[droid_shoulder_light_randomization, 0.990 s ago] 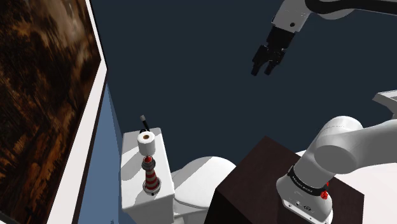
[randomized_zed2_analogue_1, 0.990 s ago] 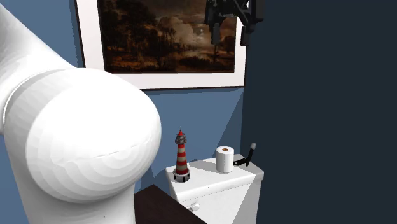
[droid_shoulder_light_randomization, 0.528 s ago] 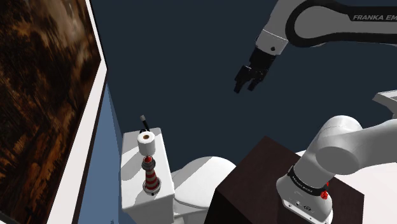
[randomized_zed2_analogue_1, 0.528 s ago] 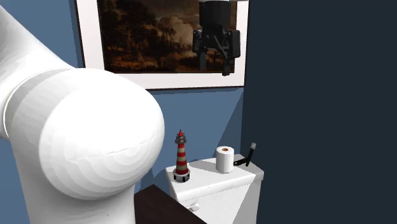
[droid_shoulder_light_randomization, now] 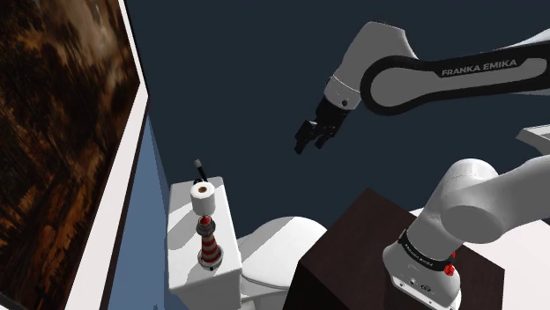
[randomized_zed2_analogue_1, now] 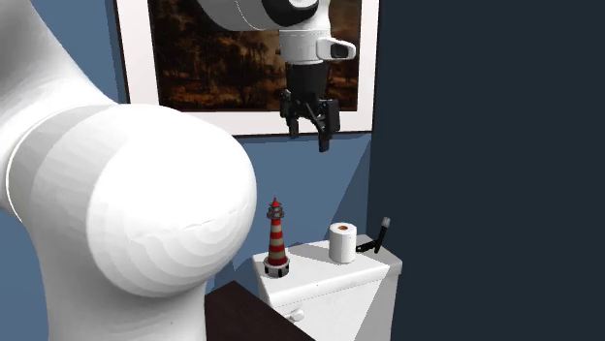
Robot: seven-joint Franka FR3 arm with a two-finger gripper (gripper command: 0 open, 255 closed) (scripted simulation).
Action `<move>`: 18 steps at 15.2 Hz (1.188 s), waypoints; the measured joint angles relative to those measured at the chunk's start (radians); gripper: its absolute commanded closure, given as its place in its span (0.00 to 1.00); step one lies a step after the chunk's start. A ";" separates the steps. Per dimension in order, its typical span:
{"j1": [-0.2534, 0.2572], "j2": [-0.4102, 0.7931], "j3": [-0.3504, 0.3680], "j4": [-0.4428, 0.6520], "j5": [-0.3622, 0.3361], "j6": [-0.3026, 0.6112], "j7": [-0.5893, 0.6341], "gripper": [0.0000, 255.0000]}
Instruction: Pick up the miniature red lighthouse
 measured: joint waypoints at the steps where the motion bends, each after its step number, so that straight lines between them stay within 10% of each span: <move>1: 0.009 0.021 0.017 -0.011 0.011 0.045 0.008 0.00; 13: 0.008 0.467 0.261 0.036 -0.013 0.583 0.175 0.00; 16: -0.084 0.612 0.367 0.084 -0.188 0.705 0.335 0.00; 18: -0.139 0.707 0.402 0.133 -0.466 0.755 0.568 0.00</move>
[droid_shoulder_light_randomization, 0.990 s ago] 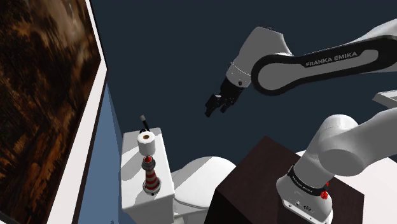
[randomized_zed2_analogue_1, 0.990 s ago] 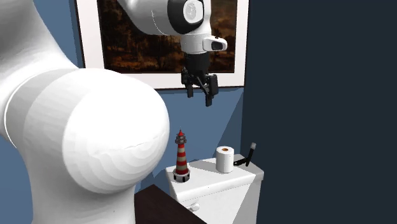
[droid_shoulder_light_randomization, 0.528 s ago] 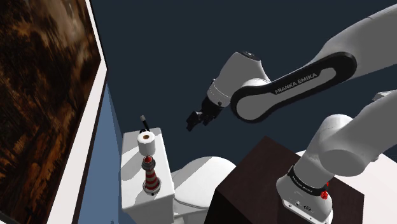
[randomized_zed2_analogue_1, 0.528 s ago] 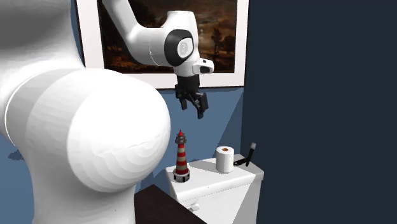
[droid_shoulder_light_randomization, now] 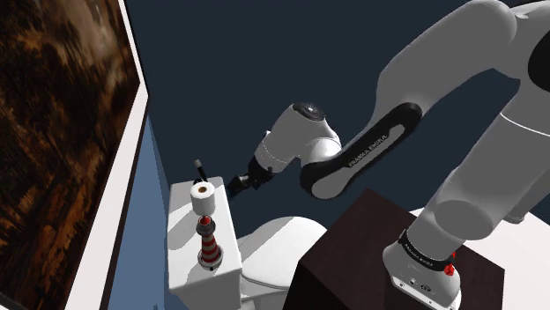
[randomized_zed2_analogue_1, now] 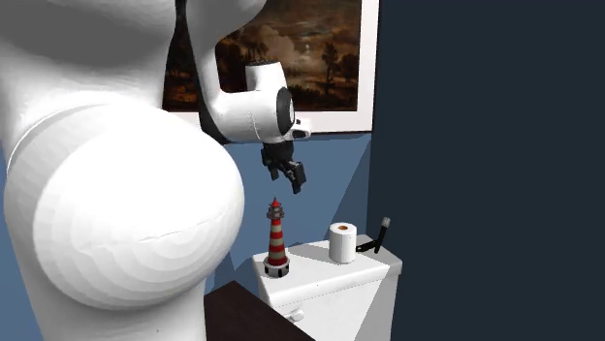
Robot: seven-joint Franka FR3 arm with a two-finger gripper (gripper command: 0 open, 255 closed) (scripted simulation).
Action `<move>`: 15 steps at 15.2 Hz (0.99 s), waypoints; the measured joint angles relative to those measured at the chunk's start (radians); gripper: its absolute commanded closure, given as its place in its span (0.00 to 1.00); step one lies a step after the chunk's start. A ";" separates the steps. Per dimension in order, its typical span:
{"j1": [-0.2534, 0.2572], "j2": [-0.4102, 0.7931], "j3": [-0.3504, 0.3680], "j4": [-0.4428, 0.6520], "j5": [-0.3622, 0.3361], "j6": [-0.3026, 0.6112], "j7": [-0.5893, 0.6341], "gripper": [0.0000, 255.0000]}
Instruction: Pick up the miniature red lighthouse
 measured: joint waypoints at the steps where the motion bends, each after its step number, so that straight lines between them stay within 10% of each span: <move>1: 0.005 0.051 -0.019 0.029 -0.168 0.018 0.142 0.00; 4: 0.149 0.189 -0.187 0.149 -0.579 0.042 0.488 0.00; 7: 0.323 0.303 -0.338 0.278 -0.817 0.045 0.727 0.00; 15: 0.532 0.491 -0.535 0.467 -1.112 0.086 1.044 0.00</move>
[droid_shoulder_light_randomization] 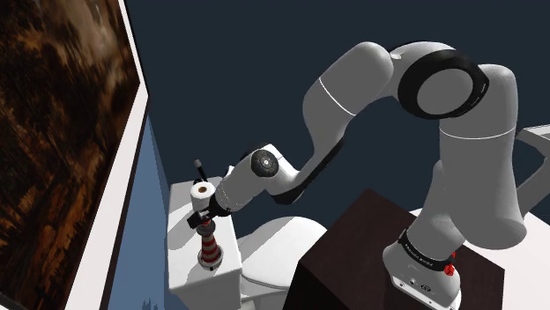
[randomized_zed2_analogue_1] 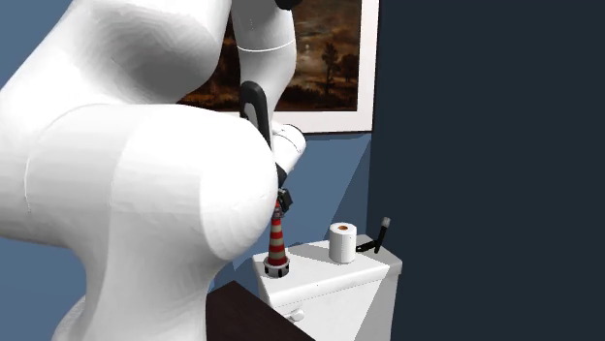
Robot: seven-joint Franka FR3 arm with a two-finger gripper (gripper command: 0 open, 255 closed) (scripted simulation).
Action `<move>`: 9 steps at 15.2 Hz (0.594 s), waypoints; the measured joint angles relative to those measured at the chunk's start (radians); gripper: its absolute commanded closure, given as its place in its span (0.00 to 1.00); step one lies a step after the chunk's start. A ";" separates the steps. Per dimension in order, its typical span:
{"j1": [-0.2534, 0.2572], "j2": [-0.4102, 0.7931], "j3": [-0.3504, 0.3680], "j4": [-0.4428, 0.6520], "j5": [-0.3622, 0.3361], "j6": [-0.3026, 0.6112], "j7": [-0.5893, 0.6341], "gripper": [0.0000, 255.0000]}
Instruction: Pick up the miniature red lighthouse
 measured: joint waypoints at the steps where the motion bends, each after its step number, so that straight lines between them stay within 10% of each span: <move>1: 0.012 0.012 -0.017 0.009 -0.027 0.009 0.028 0.00; 3: 0.040 0.037 -0.049 0.028 -0.084 0.023 0.093 0.00; 4: 0.044 0.042 -0.055 0.032 -0.095 0.026 0.106 1.00; 9: 0.049 0.046 -0.061 0.038 -0.106 0.028 0.118 1.00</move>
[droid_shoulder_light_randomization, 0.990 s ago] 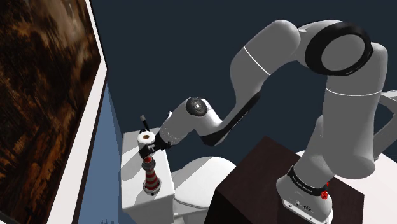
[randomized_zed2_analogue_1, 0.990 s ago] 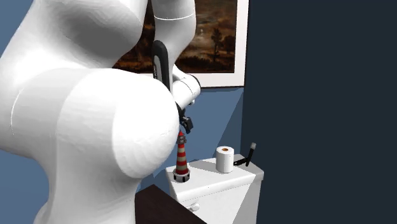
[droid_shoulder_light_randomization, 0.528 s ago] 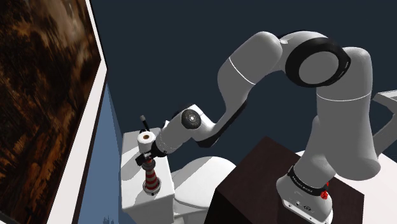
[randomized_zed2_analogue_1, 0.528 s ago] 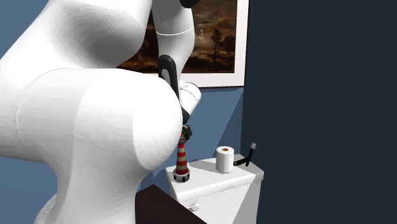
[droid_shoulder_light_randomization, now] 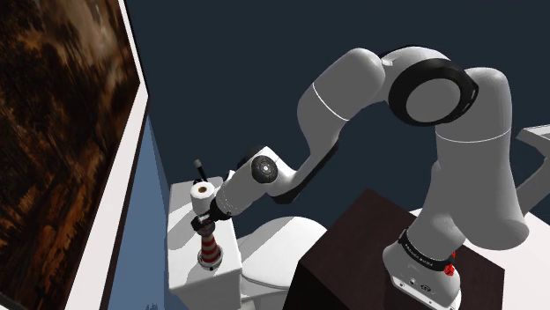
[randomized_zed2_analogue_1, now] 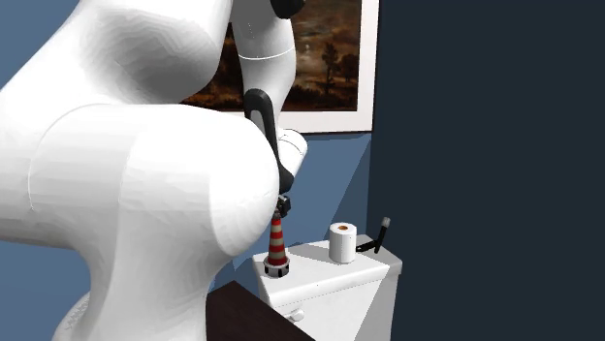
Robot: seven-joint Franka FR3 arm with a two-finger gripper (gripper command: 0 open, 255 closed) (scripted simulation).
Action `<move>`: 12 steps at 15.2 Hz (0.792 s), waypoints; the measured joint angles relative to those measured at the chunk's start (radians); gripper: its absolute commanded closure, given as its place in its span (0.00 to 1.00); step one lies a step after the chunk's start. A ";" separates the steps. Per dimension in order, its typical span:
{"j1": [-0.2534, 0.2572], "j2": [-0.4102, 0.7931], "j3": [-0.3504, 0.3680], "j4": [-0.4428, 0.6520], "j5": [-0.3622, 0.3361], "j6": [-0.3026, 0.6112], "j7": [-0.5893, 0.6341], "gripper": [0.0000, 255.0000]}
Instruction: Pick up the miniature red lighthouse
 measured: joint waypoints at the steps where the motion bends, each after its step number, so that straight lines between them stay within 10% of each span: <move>1: 0.000 0.000 0.000 0.000 0.000 0.000 0.000 1.00; 12: -0.082 -0.076 0.097 -0.062 0.169 -0.042 -0.188 1.00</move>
